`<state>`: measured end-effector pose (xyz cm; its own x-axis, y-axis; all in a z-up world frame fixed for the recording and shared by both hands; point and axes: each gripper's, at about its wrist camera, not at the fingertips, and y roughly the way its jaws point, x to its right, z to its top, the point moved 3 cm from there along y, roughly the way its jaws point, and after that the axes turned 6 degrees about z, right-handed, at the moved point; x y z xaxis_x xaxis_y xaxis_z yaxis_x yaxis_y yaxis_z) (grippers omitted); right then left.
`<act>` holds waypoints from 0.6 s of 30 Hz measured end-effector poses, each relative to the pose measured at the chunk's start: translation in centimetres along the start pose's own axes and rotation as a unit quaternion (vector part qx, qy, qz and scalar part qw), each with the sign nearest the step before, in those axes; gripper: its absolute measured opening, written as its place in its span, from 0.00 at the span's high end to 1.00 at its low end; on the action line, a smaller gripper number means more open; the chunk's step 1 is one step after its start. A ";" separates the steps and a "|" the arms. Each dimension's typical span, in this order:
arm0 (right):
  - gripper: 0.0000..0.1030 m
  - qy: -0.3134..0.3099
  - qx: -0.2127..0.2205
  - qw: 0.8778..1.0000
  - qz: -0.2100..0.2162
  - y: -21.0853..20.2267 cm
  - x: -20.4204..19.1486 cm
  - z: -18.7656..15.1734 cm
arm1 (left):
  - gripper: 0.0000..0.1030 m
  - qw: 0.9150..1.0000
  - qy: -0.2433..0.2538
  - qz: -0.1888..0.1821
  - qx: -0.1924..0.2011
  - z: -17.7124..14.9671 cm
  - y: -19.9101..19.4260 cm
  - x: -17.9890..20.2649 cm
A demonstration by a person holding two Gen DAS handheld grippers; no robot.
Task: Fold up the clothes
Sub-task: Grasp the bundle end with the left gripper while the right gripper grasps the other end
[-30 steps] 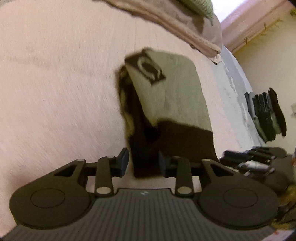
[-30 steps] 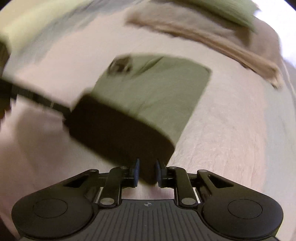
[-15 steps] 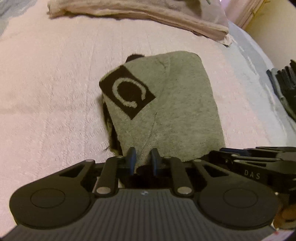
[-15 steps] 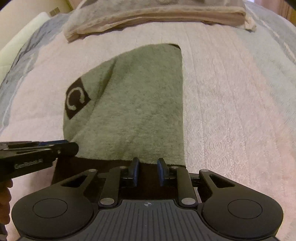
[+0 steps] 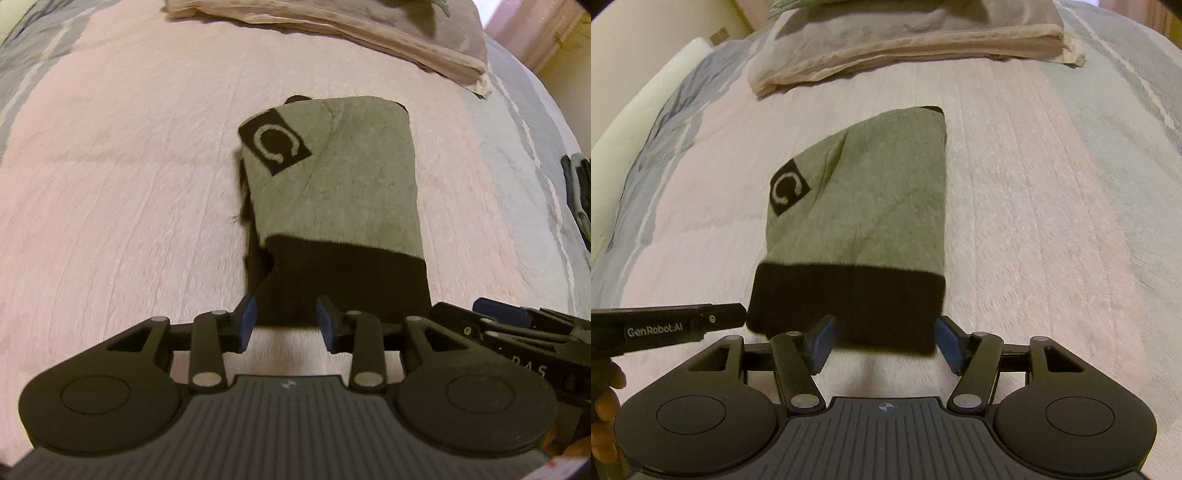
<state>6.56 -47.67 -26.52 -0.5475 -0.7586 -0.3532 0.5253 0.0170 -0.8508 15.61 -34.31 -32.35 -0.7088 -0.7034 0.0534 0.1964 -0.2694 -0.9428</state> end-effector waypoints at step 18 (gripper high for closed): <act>0.44 0.206 -0.012 0.978 -0.014 -1.2 15.2 -3.3 | 0.34 0.872 -0.451 -0.186 0.030 -9.2 7.8 -2.6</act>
<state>-4.56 -57.06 -32.17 -0.7800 -0.4328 -0.4520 0.4933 0.0191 -0.8696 12.72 -28.57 -42.89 0.0855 -0.7837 0.6152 0.1217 -0.6046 -0.7872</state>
